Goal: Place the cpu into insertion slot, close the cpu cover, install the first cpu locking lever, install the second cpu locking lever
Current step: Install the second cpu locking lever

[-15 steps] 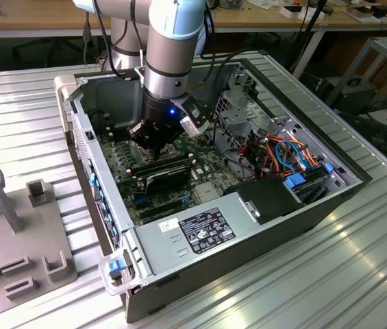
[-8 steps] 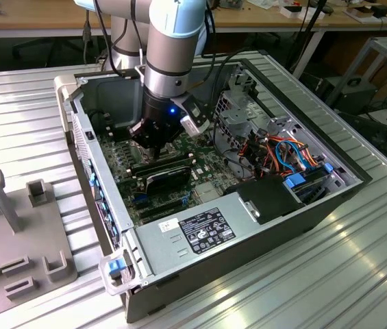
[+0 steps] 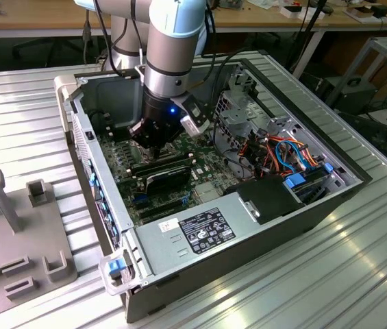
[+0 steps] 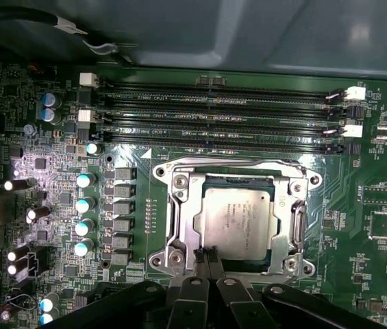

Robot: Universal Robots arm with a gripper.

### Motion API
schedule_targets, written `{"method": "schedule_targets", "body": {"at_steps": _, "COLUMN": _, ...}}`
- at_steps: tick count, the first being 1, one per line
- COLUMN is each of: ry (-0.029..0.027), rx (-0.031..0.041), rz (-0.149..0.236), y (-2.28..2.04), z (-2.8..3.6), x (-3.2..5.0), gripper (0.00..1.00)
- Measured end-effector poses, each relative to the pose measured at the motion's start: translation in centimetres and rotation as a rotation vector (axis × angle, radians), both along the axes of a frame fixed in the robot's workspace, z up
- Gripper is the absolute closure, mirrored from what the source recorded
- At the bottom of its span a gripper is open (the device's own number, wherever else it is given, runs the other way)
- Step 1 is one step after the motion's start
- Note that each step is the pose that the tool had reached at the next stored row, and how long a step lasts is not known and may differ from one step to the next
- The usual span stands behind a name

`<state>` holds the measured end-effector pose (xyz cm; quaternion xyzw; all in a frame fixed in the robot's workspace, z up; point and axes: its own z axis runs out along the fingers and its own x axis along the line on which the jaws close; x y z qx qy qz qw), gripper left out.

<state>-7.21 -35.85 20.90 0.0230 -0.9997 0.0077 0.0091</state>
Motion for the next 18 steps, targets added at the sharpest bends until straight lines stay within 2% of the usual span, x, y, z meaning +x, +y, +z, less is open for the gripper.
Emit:
{"method": "schedule_targets", "body": {"at_steps": 4, "ry": -0.0002, "rx": 0.0002, "rz": 0.000, "y": 0.01, "z": 0.61, "x": 0.21, "gripper": 0.89}}
{"method": "schedule_targets", "body": {"at_steps": 5, "ry": -0.0001, "rx": 0.0002, "rz": 0.000, "y": 0.01, "z": 0.81, "x": 0.47, "gripper": 0.89}}
{"method": "schedule_targets", "body": {"at_steps": 6, "ry": 0.0014, "rx": -0.0002, "rz": 0.000, "y": 0.43, "z": 1.13, "x": 1.76, "gripper": 0.89}}
{"method": "schedule_targets", "body": {"at_steps": 7, "ry": 0.0044, "rx": 0.0001, "rz": 0.000, "y": 1.41, "z": 1.17, "x": 2.57, "gripper": 0.89}}
{"method": "schedule_targets", "body": {"at_steps": 8, "ry": 0.0160, "rx": -0.0003, "rz": -0.002, "y": 1.41, "z": 1.60, "x": 4.22, "gripper": 0.89}}
{"method": "schedule_targets", "body": {"at_steps": 9, "ry": 0.0203, "rx": -0.0008, "rz": -0.010, "y": 1.37, "z": 1.61, "x": 4.56, "gripper": 0.89}}
{"method": "schedule_targets", "body": {"at_steps": 13, "ry": 0.0232, "rx": -0.0007, "rz": -0.030, "y": 1.29, "z": 1.61, "x": 4.69, "gripper": 0.89}}
{"method": "schedule_targets", "body": {"at_steps": 16, "ry": 0.0267, "rx": -0.0007, "rz": -0.034, "y": 1.25, "z": 1.61, "x": 5.29, "gripper": 0.89}}
{"method": "schedule_targets", "body": {"at_steps": 18, "ry": 0.0282, "rx": -0.0008, "rz": -0.036, "y": 1.07, "z": 1.62, "x": 5.49, "gripper": 0.89}}
